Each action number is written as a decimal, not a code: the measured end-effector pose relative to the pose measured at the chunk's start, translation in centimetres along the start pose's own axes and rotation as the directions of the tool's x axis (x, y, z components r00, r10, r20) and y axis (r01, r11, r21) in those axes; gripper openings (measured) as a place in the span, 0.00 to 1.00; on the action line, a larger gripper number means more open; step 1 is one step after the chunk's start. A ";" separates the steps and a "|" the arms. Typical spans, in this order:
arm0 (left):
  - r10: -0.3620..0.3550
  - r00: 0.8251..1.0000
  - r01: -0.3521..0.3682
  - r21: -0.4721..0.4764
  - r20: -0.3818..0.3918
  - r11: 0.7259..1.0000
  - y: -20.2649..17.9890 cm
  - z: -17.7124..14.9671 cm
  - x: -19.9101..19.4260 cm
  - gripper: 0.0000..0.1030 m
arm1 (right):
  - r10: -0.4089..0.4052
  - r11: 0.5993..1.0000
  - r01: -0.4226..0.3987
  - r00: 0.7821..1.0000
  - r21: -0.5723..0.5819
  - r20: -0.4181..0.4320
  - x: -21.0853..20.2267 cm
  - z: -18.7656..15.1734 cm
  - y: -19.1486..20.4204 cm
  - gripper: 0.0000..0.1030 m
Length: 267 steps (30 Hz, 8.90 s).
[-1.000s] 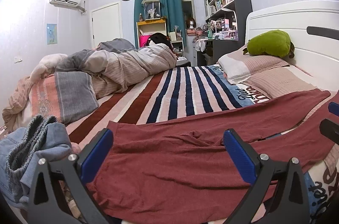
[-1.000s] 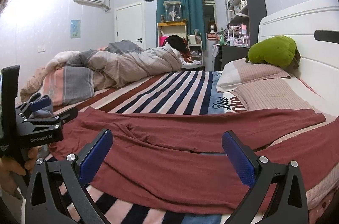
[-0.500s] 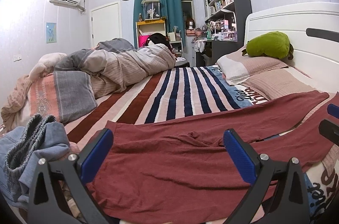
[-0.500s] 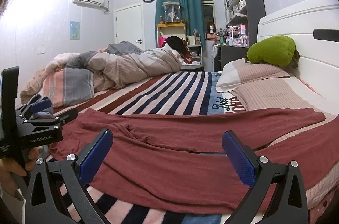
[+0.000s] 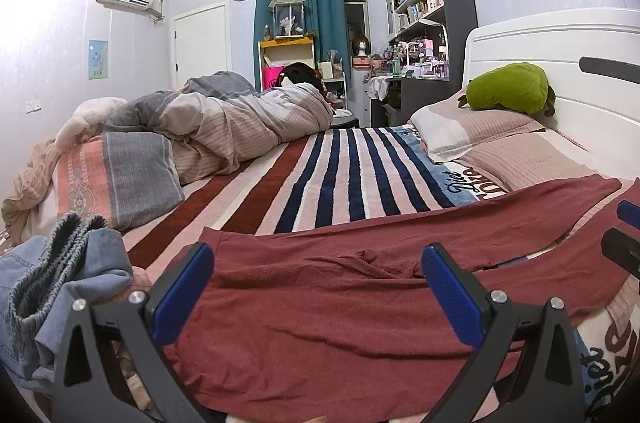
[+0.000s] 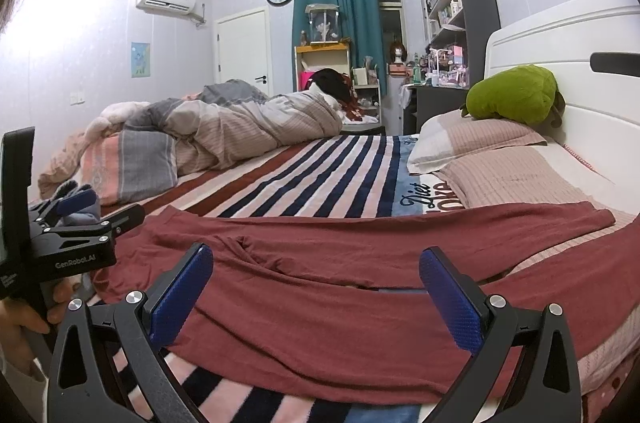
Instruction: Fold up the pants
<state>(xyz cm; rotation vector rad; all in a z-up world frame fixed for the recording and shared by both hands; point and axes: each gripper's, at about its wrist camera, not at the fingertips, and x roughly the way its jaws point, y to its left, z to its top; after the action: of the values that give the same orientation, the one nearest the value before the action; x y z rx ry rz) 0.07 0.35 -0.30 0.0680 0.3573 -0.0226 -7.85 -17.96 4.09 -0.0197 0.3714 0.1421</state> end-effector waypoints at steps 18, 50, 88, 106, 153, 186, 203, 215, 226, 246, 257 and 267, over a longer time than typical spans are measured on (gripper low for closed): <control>-0.001 1.000 0.001 -0.005 -0.002 1.000 0.2 -0.1 0.0 0.99 | 0.001 1.000 -0.001 1.000 0.007 0.003 -0.2 0.0 -0.4 1.00; -0.294 0.860 0.136 -0.369 -0.417 0.920 5.8 -11.7 5.0 0.84 | 0.050 0.896 0.144 0.908 0.421 -0.417 4.4 -11.8 -8.2 0.71; -0.282 0.870 0.048 -0.500 -0.403 0.864 10.8 -12.3 4.8 0.59 | -0.024 0.886 0.154 0.957 0.438 -0.288 4.7 -10.7 -9.4 0.04; -0.194 0.880 0.005 -0.402 -0.433 0.916 8.6 -10.7 7.9 0.06 | -0.018 0.902 0.126 0.967 0.412 -0.255 4.7 -9.9 -9.7 0.04; -0.014 0.937 -0.045 -0.158 -0.350 0.986 7.5 2.0 26.5 0.03 | -0.056 0.993 0.079 0.969 0.087 -0.241 22.3 1.0 -13.1 0.03; -0.167 0.829 0.151 -0.074 -0.533 0.986 2.0 -2.5 27.6 0.34 | 0.162 0.979 -0.200 0.858 -0.027 -0.487 26.9 -3.3 -3.9 0.11; 0.032 0.873 -0.047 -0.018 -0.487 0.999 1.1 0.3 33.6 0.36 | -0.030 0.978 -0.061 0.904 -0.200 -0.427 33.1 -0.1 -4.2 0.23; -0.153 0.935 0.114 -0.140 -0.320 0.984 0.6 2.4 26.2 0.60 | -0.006 0.987 -0.046 0.945 -0.152 -0.327 28.7 1.2 -5.8 0.41; -0.257 0.939 0.253 -0.046 -0.228 0.966 -4.2 0.7 21.7 0.64 | -0.345 0.923 0.254 0.879 -0.290 -0.328 11.6 -0.2 -14.9 0.60; -0.301 0.916 0.318 0.024 -0.263 0.948 -6.4 -1.2 21.0 0.64 | -0.537 0.837 0.401 0.732 -0.372 -0.420 6.4 -2.8 -20.5 0.77; -0.302 0.921 0.312 0.002 -0.246 0.950 -6.2 -0.7 21.3 0.64 | -0.566 0.816 0.395 0.695 -0.422 -0.443 8.8 0.3 -21.4 0.06; -0.247 0.930 0.253 -0.011 -0.273 0.967 -5.2 -0.9 23.4 0.64 | -0.573 0.809 0.419 0.719 -0.411 -0.394 11.4 4.6 -24.8 0.03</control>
<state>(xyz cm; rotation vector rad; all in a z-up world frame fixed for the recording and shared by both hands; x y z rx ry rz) 21.48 -5.06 -9.63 0.0492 0.6406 -0.2728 7.86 -40.74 4.06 -0.4654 0.8582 -0.3692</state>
